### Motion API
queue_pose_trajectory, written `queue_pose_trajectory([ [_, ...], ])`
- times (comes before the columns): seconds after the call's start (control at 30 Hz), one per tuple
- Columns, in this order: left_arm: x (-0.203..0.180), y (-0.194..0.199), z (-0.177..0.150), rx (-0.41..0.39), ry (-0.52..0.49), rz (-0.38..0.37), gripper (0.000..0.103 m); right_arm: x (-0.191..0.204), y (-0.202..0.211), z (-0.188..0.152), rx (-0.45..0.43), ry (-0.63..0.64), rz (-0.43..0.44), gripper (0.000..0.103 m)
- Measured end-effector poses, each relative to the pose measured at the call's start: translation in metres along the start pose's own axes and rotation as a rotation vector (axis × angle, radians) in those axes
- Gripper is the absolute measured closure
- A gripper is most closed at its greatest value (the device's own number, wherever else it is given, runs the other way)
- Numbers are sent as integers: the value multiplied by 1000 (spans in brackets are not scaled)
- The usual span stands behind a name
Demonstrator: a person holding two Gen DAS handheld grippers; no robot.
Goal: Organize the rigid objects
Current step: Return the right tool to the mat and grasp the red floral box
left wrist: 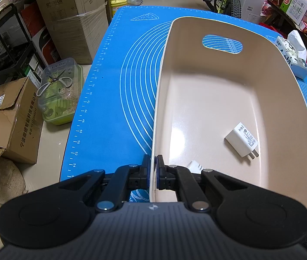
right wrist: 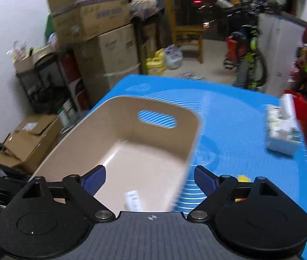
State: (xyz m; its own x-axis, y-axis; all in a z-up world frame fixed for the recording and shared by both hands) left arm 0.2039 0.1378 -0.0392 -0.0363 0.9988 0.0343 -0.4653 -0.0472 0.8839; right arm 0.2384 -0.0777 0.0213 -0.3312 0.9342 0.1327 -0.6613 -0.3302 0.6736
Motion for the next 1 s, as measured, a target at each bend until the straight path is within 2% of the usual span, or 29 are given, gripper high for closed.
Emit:
queue_pose_trajectory([
  [0.23, 0, 0, -1, 0, -2, 2, 96, -74, 20, -16, 0, -95, -136, 11],
  [0.37, 0, -2, -1, 0, -4, 4, 96, -105, 17, -32, 20, -146, -208, 11],
  [0.5, 0, -2, -1, 0, -4, 4, 96, -131, 10, -48, 42, -143, -275, 11],
  [0.67, -1, -2, -1, 0, -4, 5, 96, -165, -6, -66, 90, -165, -299, 11],
  [0.77, 0, -2, -1, 0, -3, 5, 96, -178, -15, -76, 105, -164, -284, 11],
  [1.0, 0, -2, -1, 0, -3, 5, 96, -180, -38, -91, 165, -125, -244, 11],
])
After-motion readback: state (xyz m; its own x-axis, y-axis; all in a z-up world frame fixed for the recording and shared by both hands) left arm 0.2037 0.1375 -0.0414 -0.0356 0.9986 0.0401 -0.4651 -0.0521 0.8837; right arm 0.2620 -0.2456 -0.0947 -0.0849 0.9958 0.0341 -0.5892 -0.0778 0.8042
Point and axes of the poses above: each gripper's, at about its wrist camera, not at the fingertips, and y roughly against the way its jaws point, x to its left, z to its top, the point moved 4 cm from there along -y, roughly the way its jaws point, and after that the axes turned 2 degrees about z, right-handed, at the moved point
